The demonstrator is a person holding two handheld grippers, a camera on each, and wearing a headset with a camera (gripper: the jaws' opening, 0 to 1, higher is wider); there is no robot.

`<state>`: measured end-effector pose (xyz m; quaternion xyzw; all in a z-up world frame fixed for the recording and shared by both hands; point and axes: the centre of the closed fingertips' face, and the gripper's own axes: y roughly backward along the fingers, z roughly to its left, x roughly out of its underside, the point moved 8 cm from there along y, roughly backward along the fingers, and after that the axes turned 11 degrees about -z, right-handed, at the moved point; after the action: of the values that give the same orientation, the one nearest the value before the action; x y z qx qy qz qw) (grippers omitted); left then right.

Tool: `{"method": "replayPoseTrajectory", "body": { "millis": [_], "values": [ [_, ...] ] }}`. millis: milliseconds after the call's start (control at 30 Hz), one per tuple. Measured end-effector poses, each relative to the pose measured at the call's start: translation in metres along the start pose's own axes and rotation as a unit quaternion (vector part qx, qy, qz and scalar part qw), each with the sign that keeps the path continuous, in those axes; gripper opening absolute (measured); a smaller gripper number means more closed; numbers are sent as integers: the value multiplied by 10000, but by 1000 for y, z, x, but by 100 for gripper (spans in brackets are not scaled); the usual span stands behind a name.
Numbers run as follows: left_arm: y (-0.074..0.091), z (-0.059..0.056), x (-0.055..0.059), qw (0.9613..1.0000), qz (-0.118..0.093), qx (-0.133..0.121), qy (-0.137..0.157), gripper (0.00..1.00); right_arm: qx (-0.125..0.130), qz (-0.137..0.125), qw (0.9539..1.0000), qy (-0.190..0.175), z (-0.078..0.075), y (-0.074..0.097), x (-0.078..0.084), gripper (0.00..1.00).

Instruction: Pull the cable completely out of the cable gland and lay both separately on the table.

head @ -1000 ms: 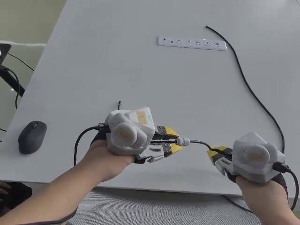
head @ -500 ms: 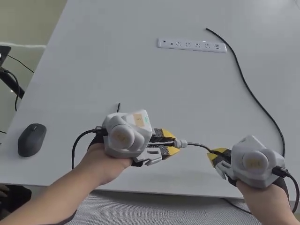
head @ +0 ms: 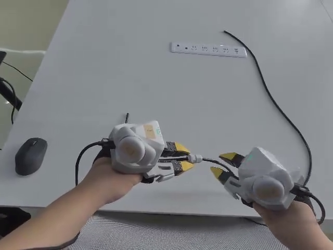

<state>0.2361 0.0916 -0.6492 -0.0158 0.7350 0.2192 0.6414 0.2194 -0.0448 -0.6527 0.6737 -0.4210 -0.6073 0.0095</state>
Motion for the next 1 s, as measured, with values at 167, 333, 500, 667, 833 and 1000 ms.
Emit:
{"method": "replayPoseTrajectory", "body": {
  "millis": [167, 333, 500, 667, 833, 1000],
  "values": [
    [-1, -2, 2, 10000, 21, -30, 6, 15, -125, 38, 9991, 404, 5, -6, -9, 7],
    [1, -5, 1, 10000, 14, -43, 61, 15, -287, -60, 9973, 671, 7, -8, -12, 4],
    [1, -5, 2, 9999, 27, -51, 86, 15, -327, -36, 9961, 822, 8, -7, -12, 1],
    [-1, -5, 3, 10000, 35, -37, 82, 15, -326, -26, 9965, 767, 7, -7, -9, 0],
    [-2, -4, 2, 10000, 28, -18, 83, 15, -341, -53, 9973, 656, 5, -7, -8, 0],
    [-3, -2, 2, 9999, 17, -36, 97, 15, -280, -32, 9982, 521, 1, -8, -5, 0]
  ]
}}
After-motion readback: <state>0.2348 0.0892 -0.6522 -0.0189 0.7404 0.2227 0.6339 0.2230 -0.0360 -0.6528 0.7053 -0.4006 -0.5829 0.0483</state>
